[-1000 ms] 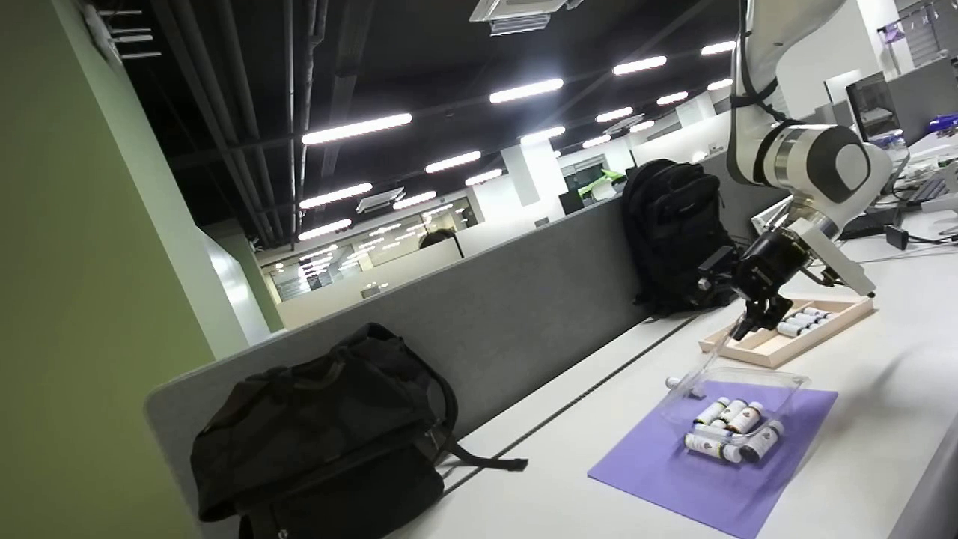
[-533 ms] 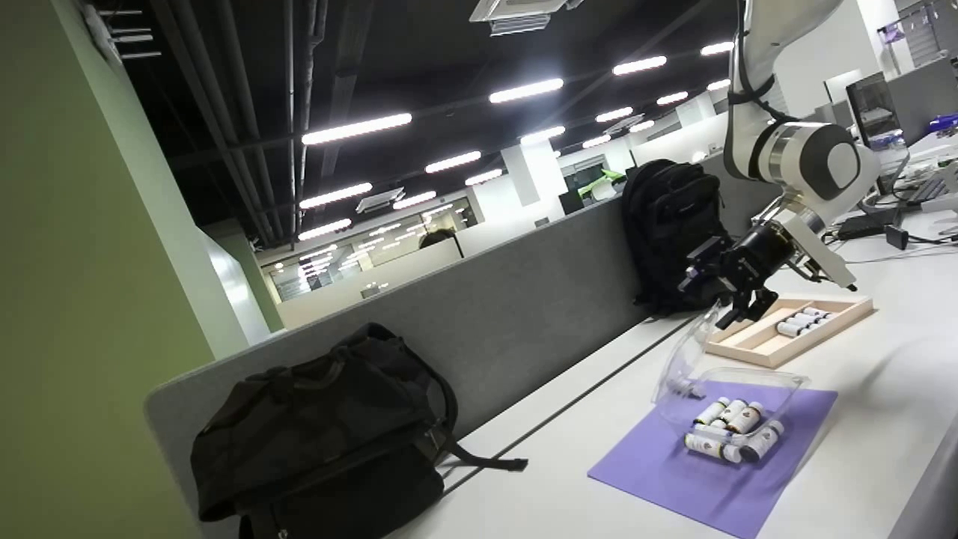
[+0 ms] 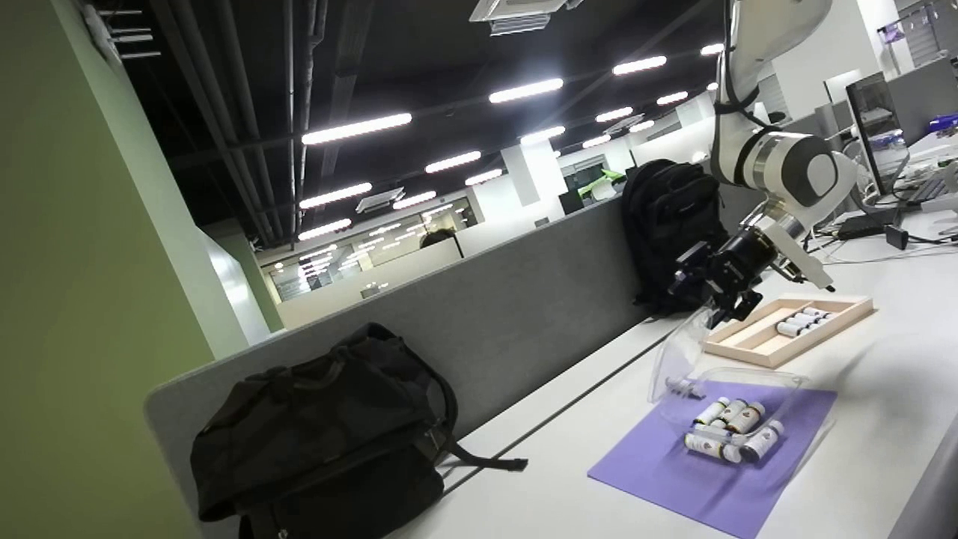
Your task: Open the clear container on the table
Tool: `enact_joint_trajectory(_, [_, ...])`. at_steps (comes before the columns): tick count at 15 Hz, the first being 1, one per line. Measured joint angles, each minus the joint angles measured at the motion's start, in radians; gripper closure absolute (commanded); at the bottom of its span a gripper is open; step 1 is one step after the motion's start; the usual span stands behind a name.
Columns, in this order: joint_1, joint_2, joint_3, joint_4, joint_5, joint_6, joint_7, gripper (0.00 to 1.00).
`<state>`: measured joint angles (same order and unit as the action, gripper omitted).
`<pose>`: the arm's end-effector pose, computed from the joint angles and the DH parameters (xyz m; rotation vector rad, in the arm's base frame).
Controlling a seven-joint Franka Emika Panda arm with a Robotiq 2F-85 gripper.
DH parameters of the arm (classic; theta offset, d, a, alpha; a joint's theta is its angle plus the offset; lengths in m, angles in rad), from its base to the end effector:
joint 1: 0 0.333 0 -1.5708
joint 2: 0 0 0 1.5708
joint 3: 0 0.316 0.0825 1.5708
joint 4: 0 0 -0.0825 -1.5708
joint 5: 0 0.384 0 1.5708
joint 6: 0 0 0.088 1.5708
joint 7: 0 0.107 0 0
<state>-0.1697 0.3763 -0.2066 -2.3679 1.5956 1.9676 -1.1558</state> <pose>0.4557 -0.1172 0.1611 -1.9504 0.5193 -0.3755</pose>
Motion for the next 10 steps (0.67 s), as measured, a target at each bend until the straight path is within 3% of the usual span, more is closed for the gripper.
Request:
enact_joint_trajectory(7, [0.012, 0.043, 0.01, 0.104, 0.0, 0.036, 0.03, 0.0])
enact_joint_trajectory(10, [0.026, 0.047, 0.012, 0.106, -0.047, 0.1, 0.116, 0.0])
